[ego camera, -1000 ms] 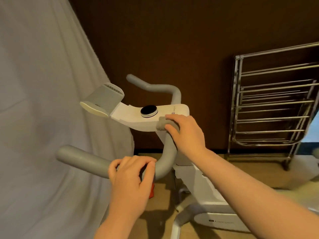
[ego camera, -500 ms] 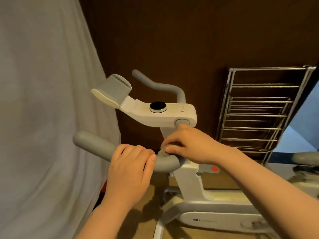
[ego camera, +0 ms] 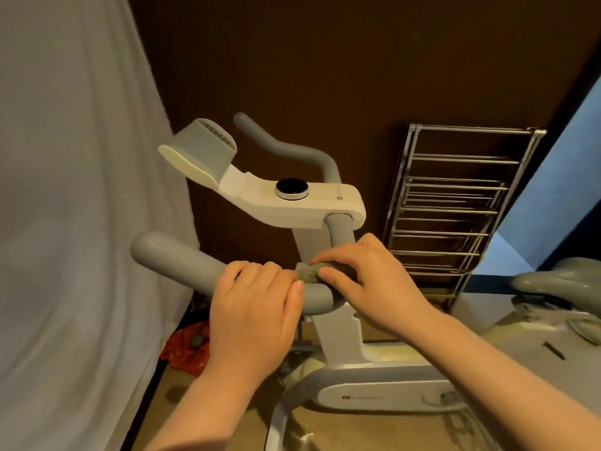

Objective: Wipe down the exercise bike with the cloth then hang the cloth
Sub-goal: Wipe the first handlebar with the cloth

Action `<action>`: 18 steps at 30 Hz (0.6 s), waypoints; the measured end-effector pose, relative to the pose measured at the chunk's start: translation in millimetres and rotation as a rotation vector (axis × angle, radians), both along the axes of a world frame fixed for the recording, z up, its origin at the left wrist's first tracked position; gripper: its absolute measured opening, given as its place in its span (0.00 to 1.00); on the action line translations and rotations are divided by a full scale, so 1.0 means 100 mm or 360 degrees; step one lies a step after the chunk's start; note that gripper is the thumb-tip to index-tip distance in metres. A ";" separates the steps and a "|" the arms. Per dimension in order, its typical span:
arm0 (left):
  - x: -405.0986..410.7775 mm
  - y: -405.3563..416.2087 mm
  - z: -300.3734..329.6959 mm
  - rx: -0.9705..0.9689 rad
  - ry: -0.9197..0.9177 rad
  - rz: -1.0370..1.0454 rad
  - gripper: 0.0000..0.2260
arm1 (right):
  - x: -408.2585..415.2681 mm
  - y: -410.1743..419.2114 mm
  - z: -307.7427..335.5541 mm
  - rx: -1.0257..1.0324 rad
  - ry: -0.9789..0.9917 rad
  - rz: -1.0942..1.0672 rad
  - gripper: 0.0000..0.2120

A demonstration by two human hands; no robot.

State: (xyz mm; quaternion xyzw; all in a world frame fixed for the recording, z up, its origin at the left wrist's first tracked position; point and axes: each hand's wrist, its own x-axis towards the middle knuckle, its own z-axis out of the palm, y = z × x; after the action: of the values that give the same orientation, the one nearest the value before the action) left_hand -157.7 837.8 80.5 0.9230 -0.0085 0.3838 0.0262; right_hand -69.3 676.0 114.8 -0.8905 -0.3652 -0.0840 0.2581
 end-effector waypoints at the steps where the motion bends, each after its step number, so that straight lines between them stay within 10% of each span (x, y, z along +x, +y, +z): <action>1: 0.01 0.00 0.00 0.0001 -0.0015 -0.0002 0.13 | 0.07 -0.02 0.02 -0.0022 -0.0030 -0.0032 0.12; 18: 0.07 -0.04 -0.03 -0.0005 -0.0106 0.0073 0.15 | 0.39 -0.08 0.09 -0.0164 0.0024 0.0297 0.11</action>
State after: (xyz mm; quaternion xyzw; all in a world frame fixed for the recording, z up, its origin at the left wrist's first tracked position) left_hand -150.7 833.7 77.5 0.9095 0.0123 0.4150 0.0186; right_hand -30.5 667.5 123.6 -0.8653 -0.4483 -0.0341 0.2215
